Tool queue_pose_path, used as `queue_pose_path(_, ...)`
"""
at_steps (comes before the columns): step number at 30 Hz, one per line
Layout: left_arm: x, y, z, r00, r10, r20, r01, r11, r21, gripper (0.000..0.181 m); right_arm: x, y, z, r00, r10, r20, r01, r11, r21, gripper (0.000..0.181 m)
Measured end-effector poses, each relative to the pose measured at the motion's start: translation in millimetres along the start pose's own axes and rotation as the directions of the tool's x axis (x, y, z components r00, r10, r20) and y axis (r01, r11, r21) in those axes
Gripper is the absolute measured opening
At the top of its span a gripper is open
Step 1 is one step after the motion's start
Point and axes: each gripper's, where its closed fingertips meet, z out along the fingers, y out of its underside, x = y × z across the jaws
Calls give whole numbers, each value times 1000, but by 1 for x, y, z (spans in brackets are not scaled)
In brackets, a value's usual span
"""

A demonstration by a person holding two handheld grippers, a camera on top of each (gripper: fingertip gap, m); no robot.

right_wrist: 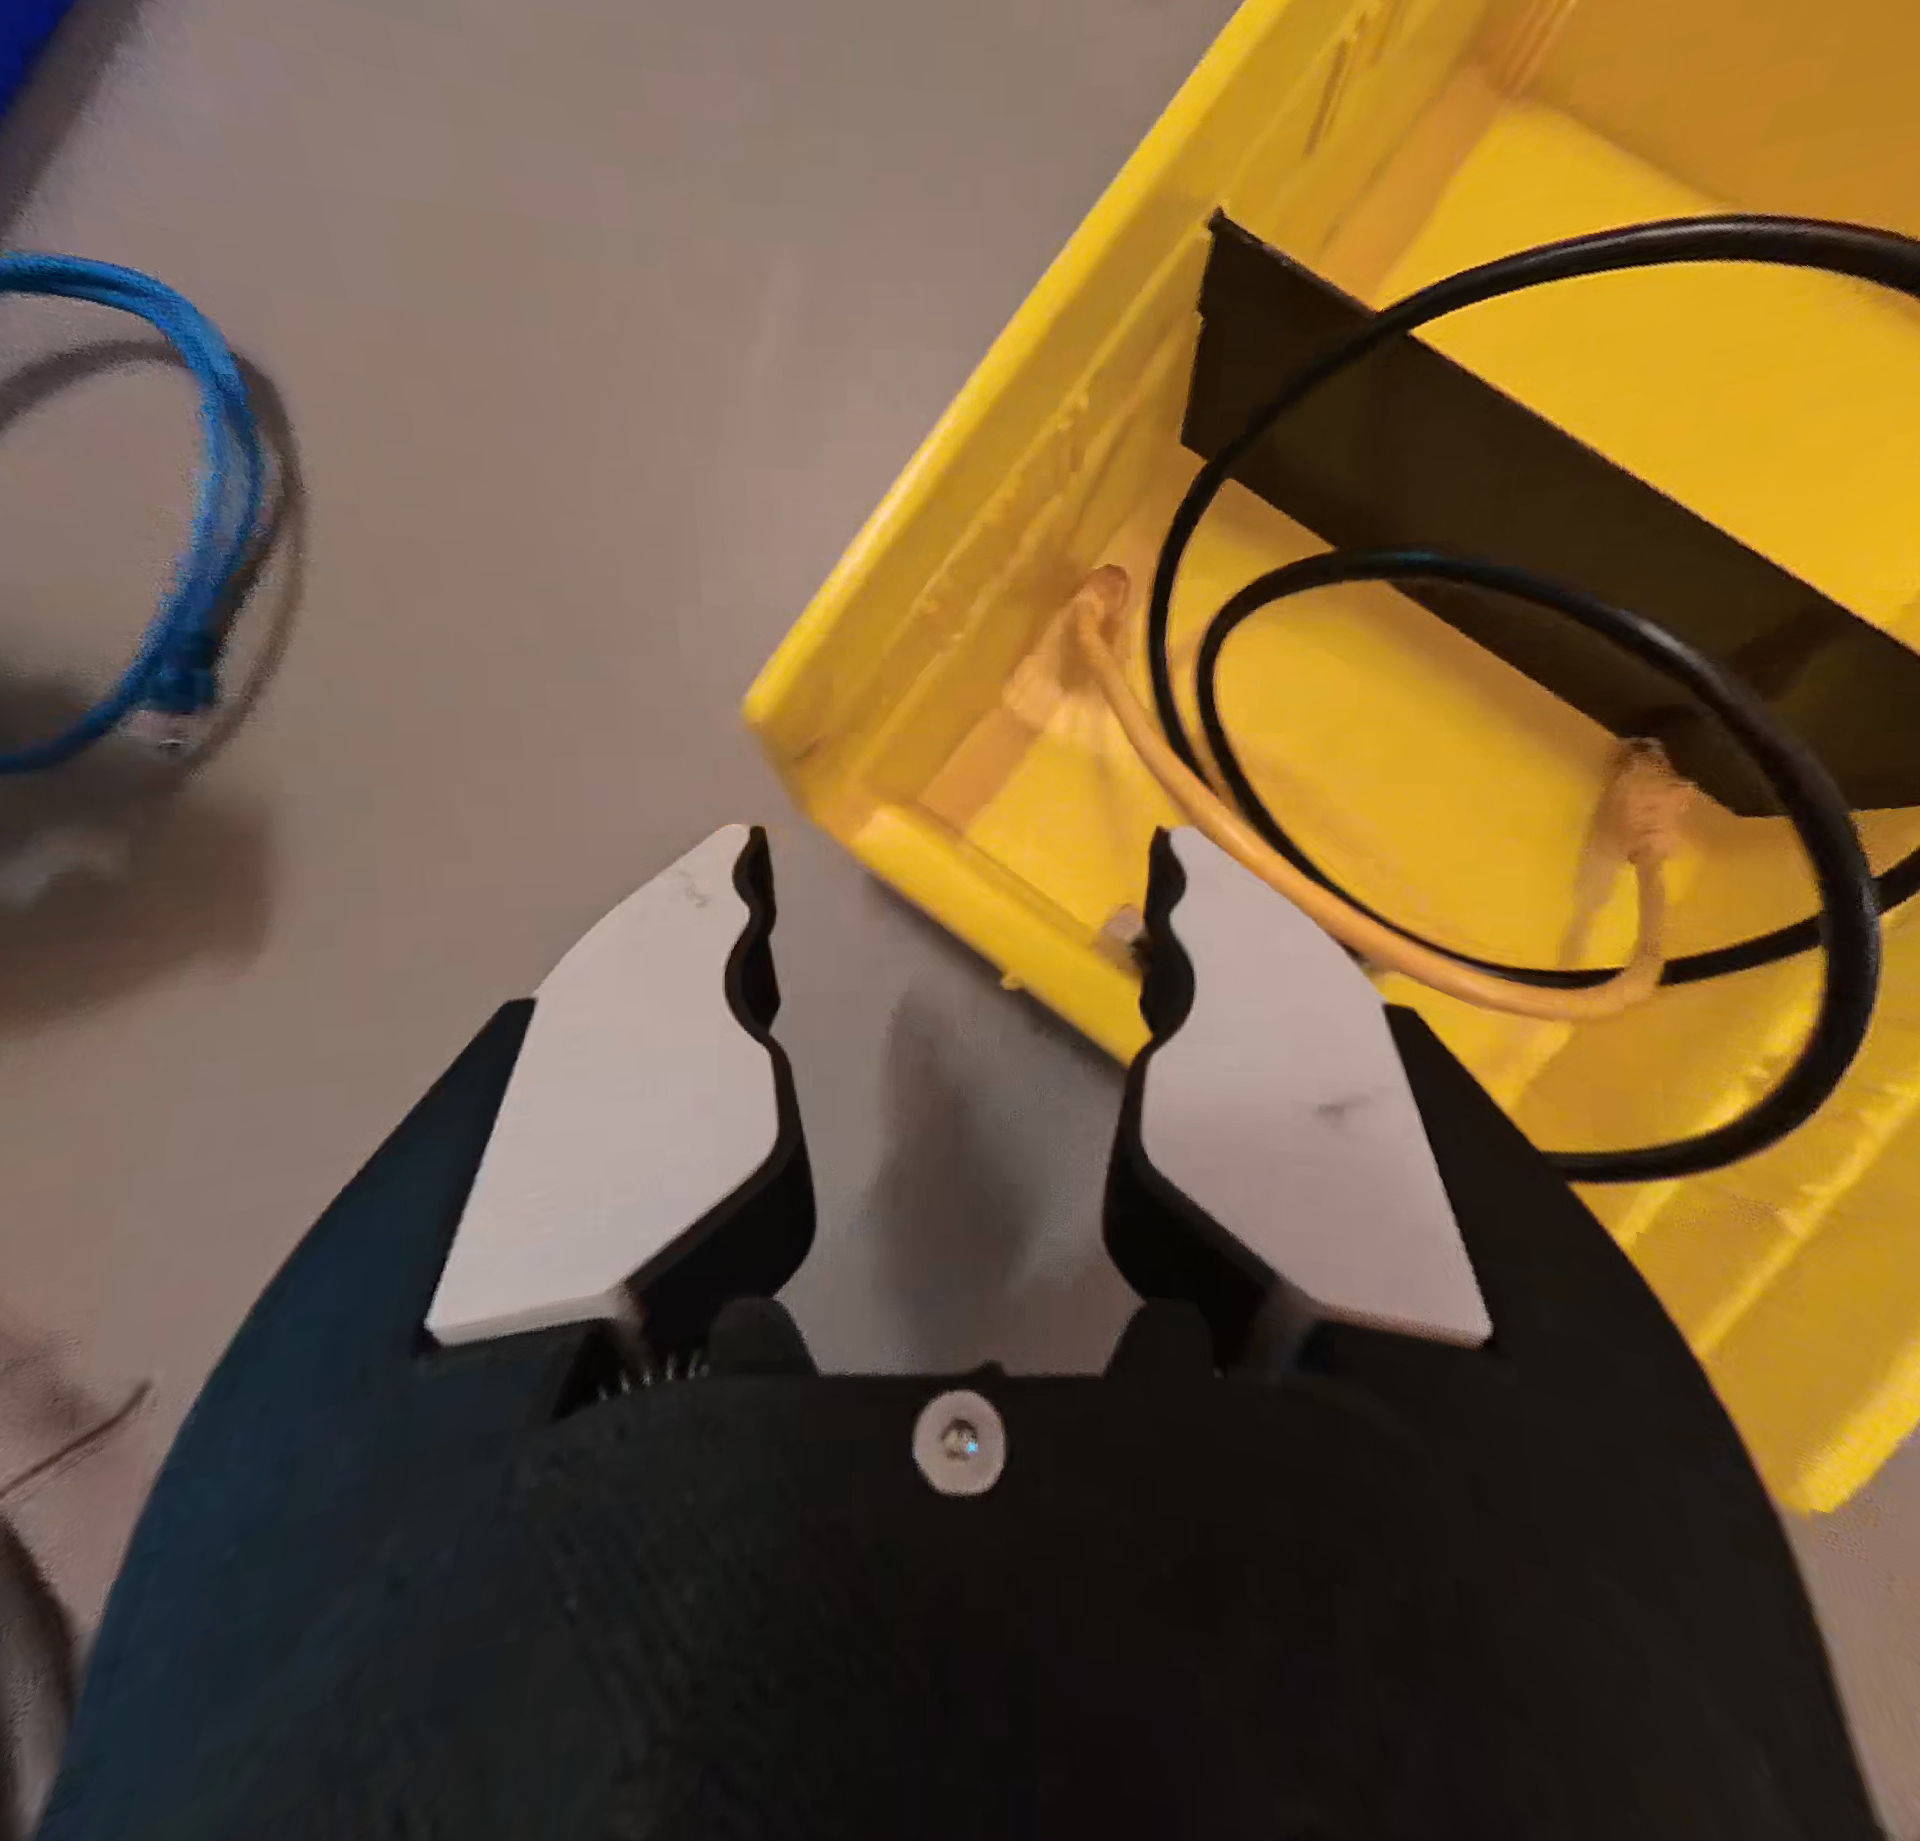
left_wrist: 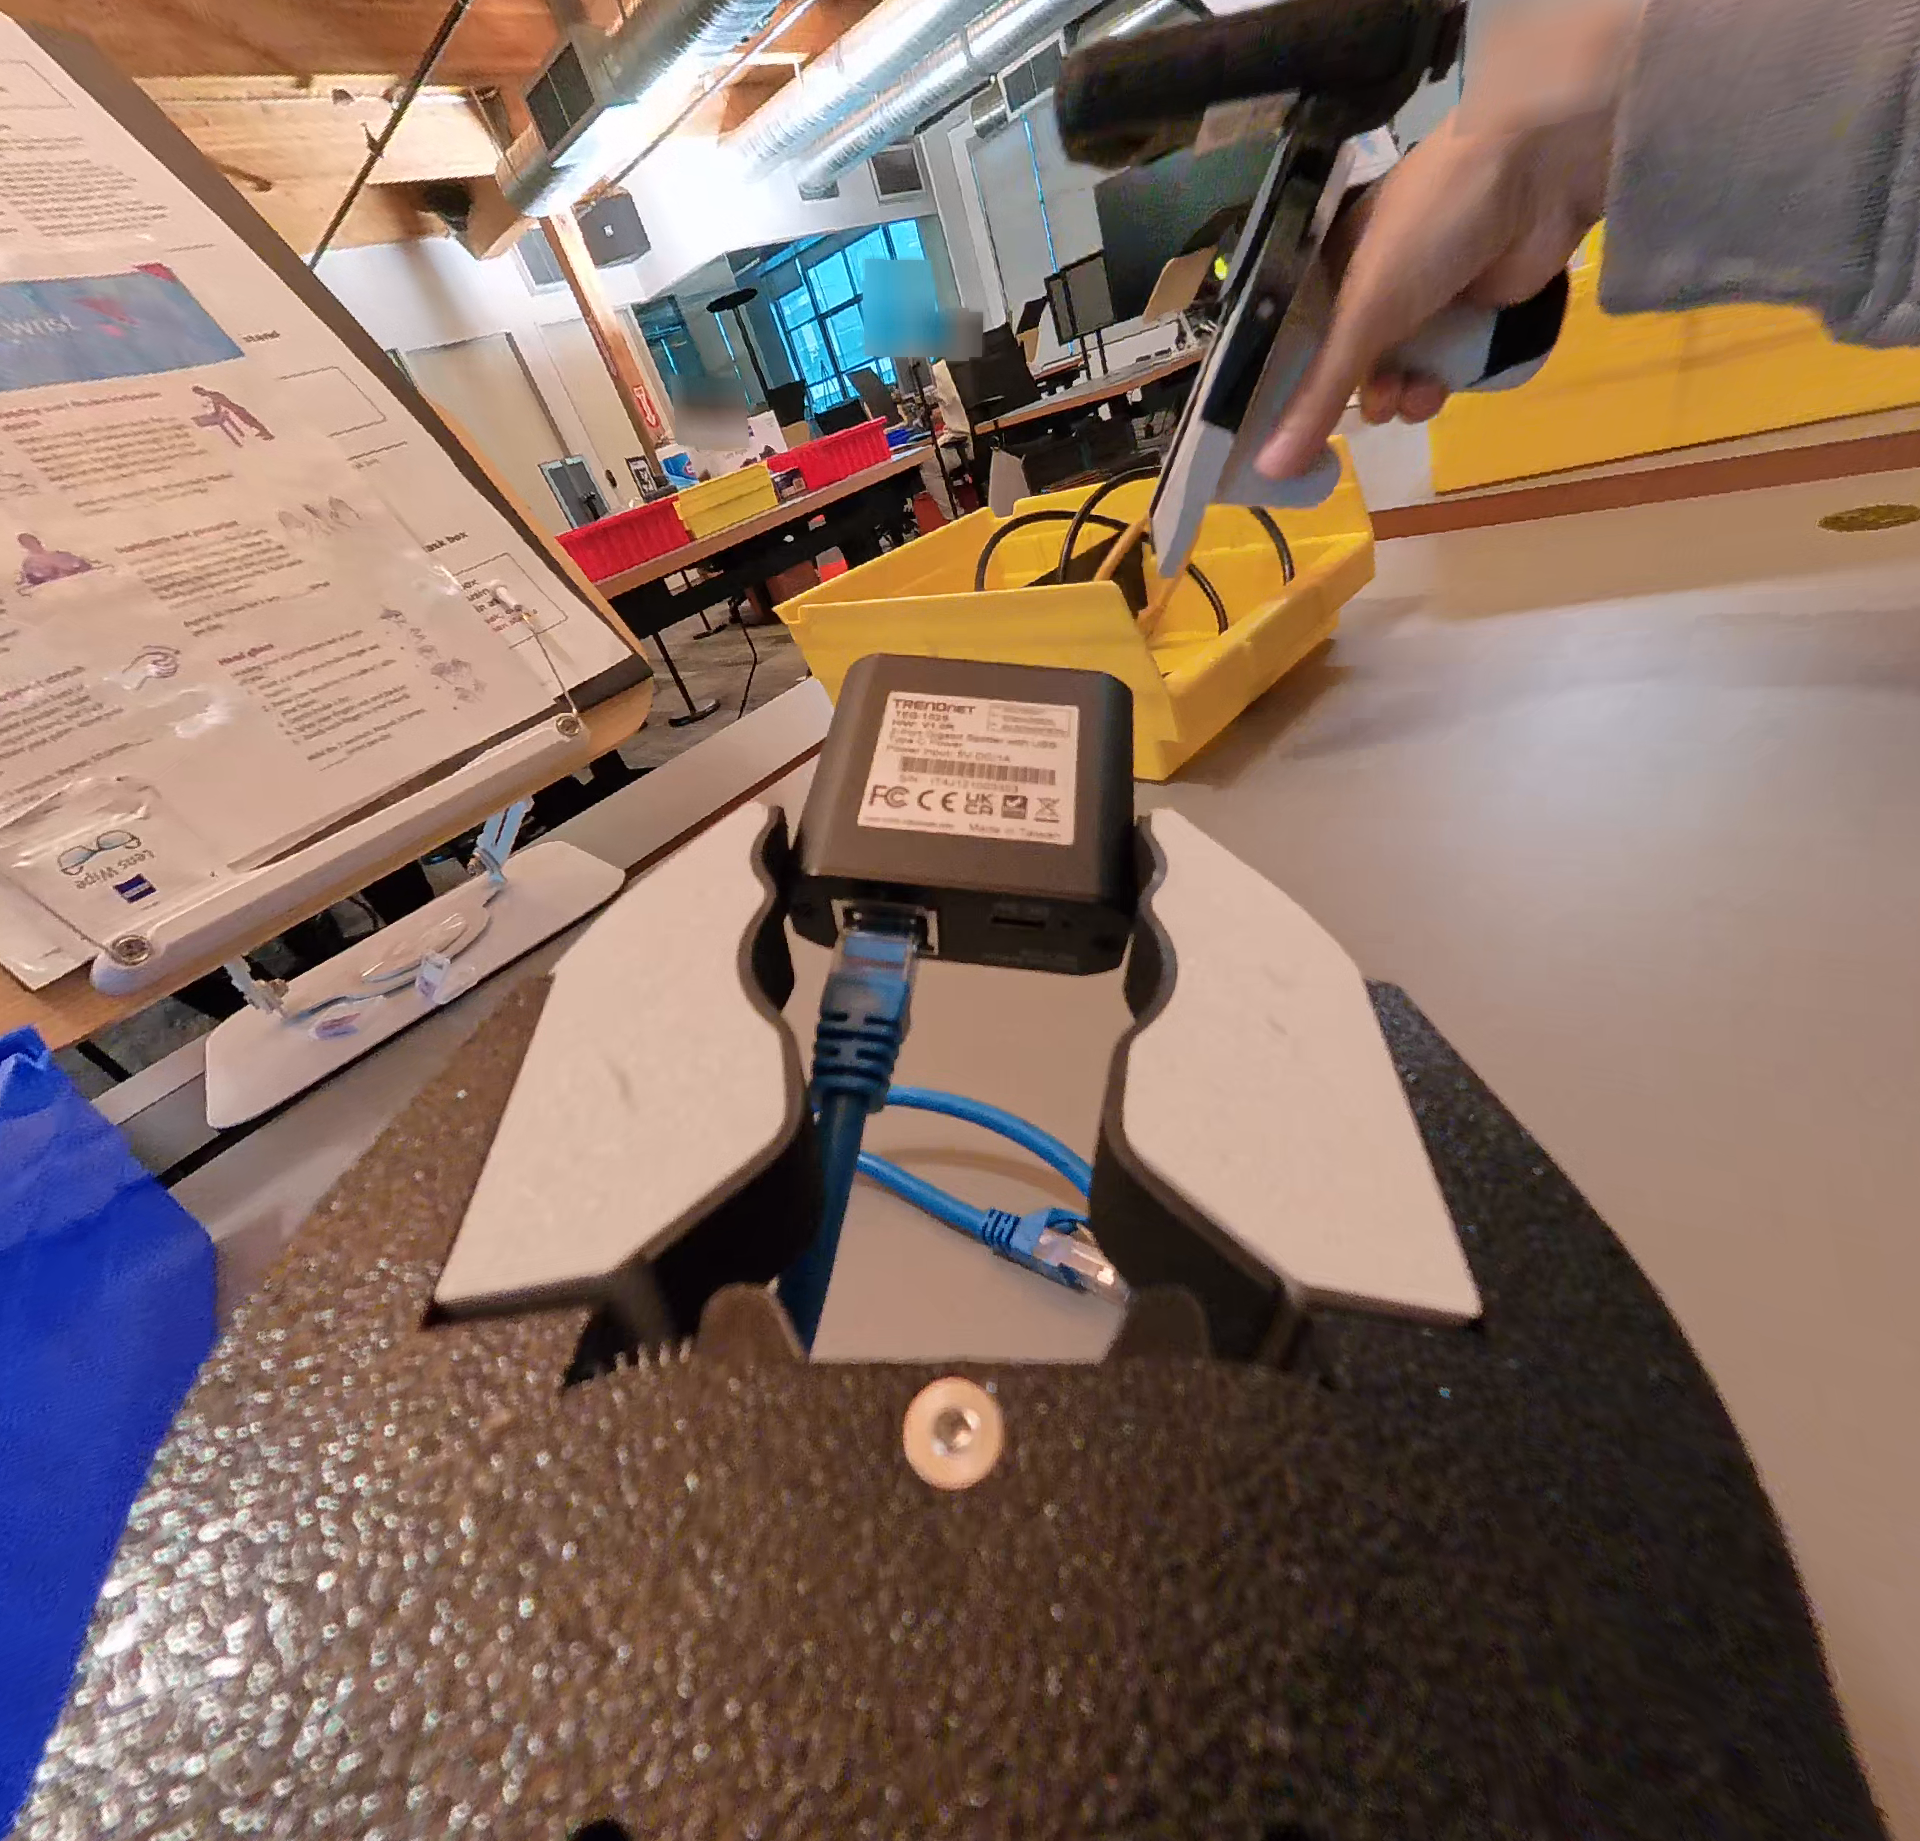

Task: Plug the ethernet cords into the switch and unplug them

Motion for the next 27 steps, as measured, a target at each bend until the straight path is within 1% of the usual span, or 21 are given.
queue_pose_path(1,-1,0,0,1000,-4,1,4,1000,2,61,-10,1,-4,1000,3,27,-3,1000,16,69)
queue_pose_path(2,-1,0,0,1000,-9,2,9,1000,4,61,-22,4,-6,999,-5,52,3,1000,23,68)
queue_pose_path(3,-1,0,0,1000,-13,0,13,1000,4,61,-28,6,-7,999,-22,50,20,999,33,68)
queue_pose_path(5,-1,1,0,1000,-21,2,21,1000,1,62,-25,13,-7,999,-10,-31,11,999,41,67)
queue_pose_path(7,-1,1,0,1000,-22,2,22,1000,-3,62,-23,25,-5,997,11,-72,-9,1000,28,66)
queue_pose_path(10,-1,-2,-2,1000,-14,2,14,1000,1,61,-38,26,-5,998,15,-59,-7,991,134,65)
queue_pose_path(12,0,-4,-2,1000,-12,0,12,1000,7,61,-68,19,-8,1000,4,6,-5,969,248,63)
queue_pose_path(14,2,-4,0,1000,-8,-6,8,1000,5,61,-117,4,-12,989,-17,146,-45,908,416,61)
queue_pose_path(15,4,-4,1,1000,-7,-10,7,1000,5,61,-145,-2,-15,970,-27,242,-98,868,486,60)
queue_pose_path(17,8,-7,2,1000,-6,-19,6,1000,10,61,-193,-10,-17,896,-29,443,-250,791,558,58)
queue_pose_path(18,10,-8,2,1000,1,-23,-1,1000,15,61,-212,-11,-16,843,-27,537,-327,767,552,58)
queue_pose_path(20,17,-13,2,999,25,-43,-24,999,26,61,-245,-10,-11,708,-41,705,-438,757,484,59)
queue_pose_path(21,20,-15,2,998,40,-51,-38,999,35,62,-256,-9,-7,638,-26,769,-483,765,426,58)
queue_pose_path(22,23,-18,1,997,52,-58,-49,998,44,62,-263,-9,-5,574,-9,819,-521,768,373,59)
queue_pose_path(24,28,-22,2,995,65,-73,-60,996,66,62,-272,-13,-11,469,-16,883,-592,736,328,56)
queue_pose_path(25,30,-24,2,995,67,-75,-61,995,79,62,-276,-15,-17,434,-46,900,-608,722,330,40)
queue_pose_path(26,31,-27,1,995,66,-77,-59,994,98,62,-275,-15,-13,458,-37,888,-613,711,346,26)
queue_pose_path(27,32,-30,1,995,67,-77,-58,992,114,61,-275,-15,-14,484,-66,873,-597,704,384,26)
